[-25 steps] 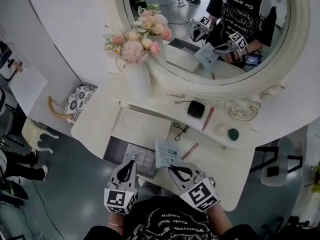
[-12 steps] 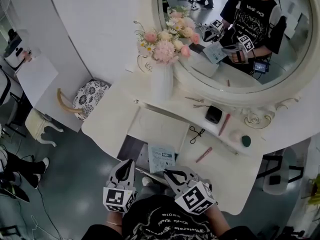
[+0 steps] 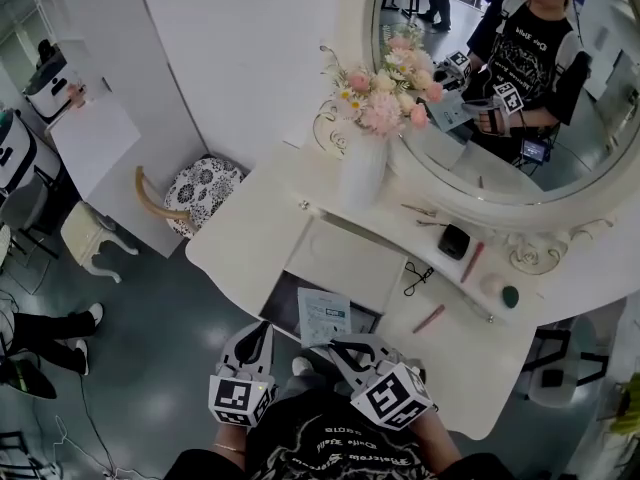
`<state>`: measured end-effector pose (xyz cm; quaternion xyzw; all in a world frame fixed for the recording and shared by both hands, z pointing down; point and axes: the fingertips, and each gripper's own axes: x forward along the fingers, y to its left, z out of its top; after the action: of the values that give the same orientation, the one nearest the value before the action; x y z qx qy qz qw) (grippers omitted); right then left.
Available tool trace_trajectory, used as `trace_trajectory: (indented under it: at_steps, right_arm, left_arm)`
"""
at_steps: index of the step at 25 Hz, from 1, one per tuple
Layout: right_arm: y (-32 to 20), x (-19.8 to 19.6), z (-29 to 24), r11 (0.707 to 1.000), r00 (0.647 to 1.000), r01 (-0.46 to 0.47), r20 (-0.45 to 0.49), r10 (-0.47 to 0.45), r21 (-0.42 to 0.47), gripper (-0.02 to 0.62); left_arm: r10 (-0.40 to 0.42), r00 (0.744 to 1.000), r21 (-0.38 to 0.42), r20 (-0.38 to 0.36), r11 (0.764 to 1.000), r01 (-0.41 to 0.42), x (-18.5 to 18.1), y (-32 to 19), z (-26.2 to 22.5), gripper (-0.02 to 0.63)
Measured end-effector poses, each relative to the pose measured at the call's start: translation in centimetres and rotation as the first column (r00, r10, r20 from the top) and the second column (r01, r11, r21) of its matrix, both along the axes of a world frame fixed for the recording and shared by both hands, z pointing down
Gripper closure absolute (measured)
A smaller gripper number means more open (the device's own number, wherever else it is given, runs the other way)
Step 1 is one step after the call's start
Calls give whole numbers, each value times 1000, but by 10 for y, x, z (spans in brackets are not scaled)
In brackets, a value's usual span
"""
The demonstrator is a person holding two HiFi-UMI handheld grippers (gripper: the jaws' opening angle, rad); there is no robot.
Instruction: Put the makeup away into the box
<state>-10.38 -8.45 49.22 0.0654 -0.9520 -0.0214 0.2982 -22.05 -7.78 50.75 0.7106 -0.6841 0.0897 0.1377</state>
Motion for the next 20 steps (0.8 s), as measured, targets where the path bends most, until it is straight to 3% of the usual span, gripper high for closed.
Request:
trace_trajectory:
  at_steps: [11,20]
  right_arm:
    - [8,-29,20,997,995,67,-77,-70,-33,580]
    - [-7,-39,40,998,989,47,-140,-51,-31,580]
  left_arm:
    - [-52,999,-2,-2,999,52,-26,14,2,584]
    - [-63,998,-9,8,998,64,-41,16,5,584]
